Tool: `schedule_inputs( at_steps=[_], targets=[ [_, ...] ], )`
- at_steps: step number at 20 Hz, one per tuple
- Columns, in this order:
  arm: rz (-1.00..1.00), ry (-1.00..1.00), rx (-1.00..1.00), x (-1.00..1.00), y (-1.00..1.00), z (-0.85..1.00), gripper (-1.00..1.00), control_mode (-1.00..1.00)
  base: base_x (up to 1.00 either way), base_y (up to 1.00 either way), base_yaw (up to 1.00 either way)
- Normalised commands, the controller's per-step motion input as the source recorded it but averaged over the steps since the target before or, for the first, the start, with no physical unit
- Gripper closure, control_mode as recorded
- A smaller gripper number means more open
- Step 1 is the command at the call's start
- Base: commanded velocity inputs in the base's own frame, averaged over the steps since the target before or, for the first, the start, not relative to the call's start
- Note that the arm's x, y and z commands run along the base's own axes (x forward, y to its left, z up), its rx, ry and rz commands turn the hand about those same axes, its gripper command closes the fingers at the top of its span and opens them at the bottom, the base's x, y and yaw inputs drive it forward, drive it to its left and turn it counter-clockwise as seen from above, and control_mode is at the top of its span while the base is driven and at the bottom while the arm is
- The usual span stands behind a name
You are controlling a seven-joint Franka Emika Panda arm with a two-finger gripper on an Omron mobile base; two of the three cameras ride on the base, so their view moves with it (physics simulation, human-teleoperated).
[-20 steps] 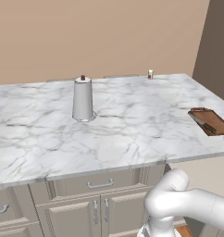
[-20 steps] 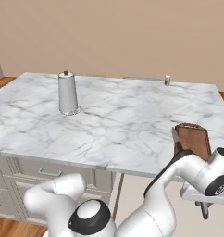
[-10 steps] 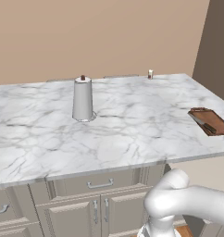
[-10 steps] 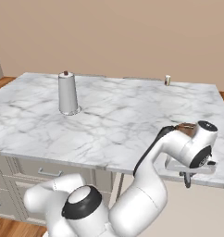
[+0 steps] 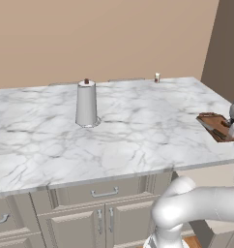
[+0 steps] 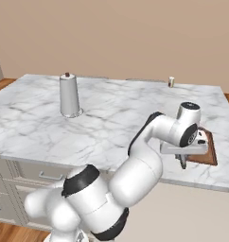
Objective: Open the drawer on the right and place the cutting tools on the cutting board.
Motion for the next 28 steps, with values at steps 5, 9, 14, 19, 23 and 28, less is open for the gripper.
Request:
schedule_inputs(
  at_steps=[5,9,14,19,23,28],
  targets=[
    [-0.04,0.02,-0.03,0.72,0.0,0.03,1.0,-1.0,0.0,0.0,0.0],
    [-0.05,0.01,0.0,0.87,0.0,0.0,1.0,-1.0,0.0,0.0,0.0],
    [-0.05,0.0,0.0,0.54,0.0,0.0,1.0,-1.0,0.0,0.0,0.0],
    [-0.03,0.0,0.02,0.4,-0.08,0.0,1.0,-1.0,0.0,0.0,0.0],
    [0.0,0.0,0.02,0.25,-0.29,-0.01,1.0,-1.0,0.0,0.0,0.0],
    [0.0,0.0,0.0,0.14,-0.39,-0.08,1.0,-1.0,0.0,0.0,0.0]
  ],
)
